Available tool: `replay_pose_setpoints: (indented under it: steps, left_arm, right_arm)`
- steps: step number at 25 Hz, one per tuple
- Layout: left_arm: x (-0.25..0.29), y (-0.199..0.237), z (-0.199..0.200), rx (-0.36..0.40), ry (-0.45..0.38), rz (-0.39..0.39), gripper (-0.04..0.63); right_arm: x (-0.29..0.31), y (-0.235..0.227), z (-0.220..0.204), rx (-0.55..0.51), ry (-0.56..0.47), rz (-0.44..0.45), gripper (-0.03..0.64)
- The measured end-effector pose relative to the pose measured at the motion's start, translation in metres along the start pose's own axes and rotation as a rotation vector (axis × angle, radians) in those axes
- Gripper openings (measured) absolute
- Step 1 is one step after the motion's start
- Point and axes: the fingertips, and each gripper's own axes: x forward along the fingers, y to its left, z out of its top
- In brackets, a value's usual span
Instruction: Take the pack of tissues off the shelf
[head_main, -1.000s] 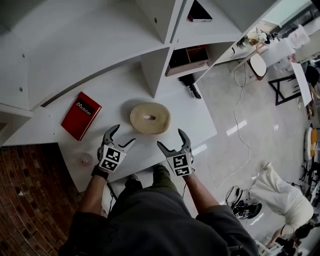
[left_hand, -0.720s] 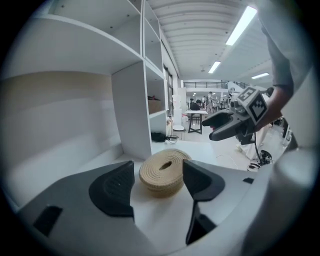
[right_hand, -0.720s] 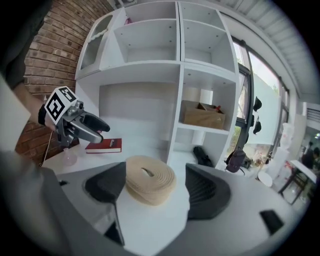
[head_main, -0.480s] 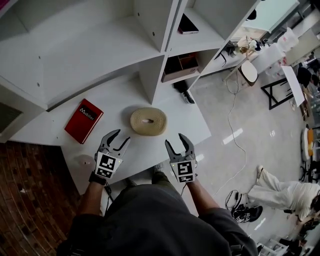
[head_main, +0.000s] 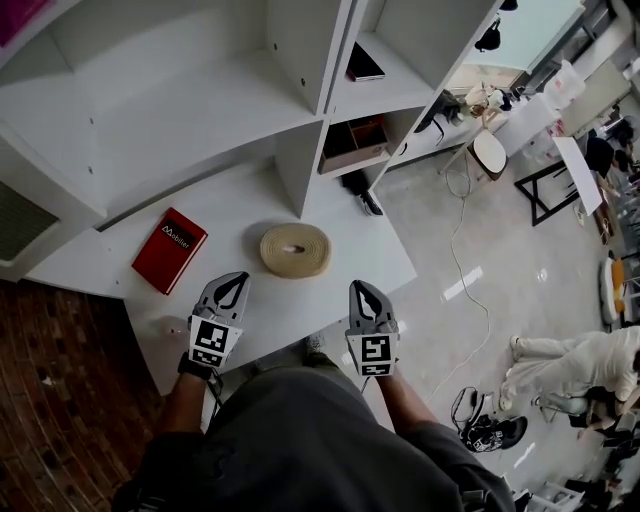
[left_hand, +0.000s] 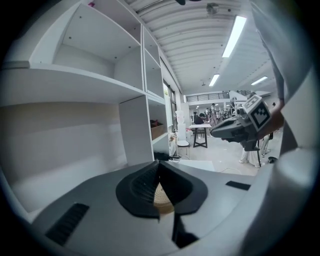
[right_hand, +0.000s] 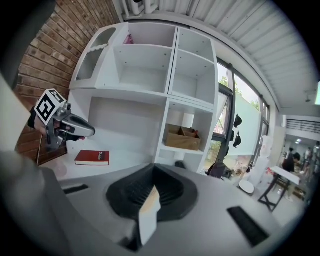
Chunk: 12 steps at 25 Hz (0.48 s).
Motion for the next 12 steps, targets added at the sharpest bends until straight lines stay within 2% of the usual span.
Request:
replay_pose_setpoints:
  steps: [12]
  left_arm:
    - [-0.013, -0.012, -0.001, 0.017, 0.003, -0.001, 0.0]
  right_arm:
    - [-0.016, 0.001, 0.0, 0.035, -0.011, -0.001, 0.0]
